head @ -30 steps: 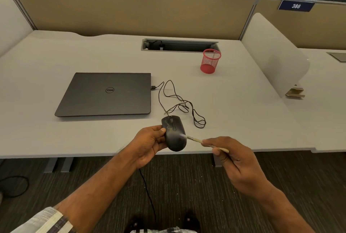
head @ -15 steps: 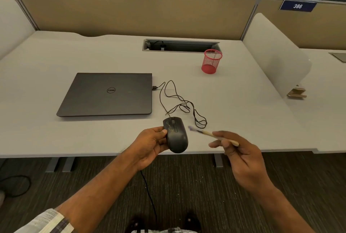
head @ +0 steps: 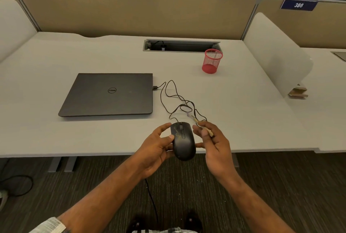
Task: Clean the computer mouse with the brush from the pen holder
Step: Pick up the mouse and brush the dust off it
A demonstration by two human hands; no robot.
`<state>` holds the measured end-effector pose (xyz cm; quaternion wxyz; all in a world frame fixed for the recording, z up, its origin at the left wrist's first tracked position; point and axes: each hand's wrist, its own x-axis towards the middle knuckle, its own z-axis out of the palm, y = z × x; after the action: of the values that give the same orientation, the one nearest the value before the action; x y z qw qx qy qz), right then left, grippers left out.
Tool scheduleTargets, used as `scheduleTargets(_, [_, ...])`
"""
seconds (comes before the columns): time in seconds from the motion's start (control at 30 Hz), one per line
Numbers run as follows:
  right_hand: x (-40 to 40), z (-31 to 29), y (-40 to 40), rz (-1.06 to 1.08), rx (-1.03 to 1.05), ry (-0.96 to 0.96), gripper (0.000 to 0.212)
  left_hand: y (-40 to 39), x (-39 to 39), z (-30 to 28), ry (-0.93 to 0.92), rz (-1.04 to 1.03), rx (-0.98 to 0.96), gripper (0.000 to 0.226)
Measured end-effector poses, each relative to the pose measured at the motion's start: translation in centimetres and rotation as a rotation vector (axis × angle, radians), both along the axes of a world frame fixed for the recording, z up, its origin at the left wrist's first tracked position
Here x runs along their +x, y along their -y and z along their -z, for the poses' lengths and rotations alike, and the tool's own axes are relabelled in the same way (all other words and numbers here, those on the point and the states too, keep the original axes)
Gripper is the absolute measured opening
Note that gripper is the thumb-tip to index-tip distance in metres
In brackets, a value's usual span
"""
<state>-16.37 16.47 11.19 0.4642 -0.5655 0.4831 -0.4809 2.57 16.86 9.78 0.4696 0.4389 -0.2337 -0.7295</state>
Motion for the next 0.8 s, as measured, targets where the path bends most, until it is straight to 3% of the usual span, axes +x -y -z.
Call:
scheduleTargets(0.2, [0.1,0.4,-0.5,-0.001,0.018,0.050,0.026,-0.5,-0.4,0.0,0.051,0.040,-0.056,0.049])
scheduleTargets(0.33, [-0.2,0.6,-0.7,0.013,0.034,0.084,0.027,-0.7,-0.2,-0.1,0.031,0.123,-0.098,0.072])
scheduleTargets(0.57, [-0.7,0.5,-0.8,-0.018,0.024,0.000,0.031,-0.9,-0.2,0.3,0.320,0.321,-0.257,0.125])
scheduleTargets(0.8, [-0.6,0.4,-1.1,-0.062,-0.019,-0.053,0.033,-1.0,-1.1,1.1,0.662,0.273,-0.387,0.128])
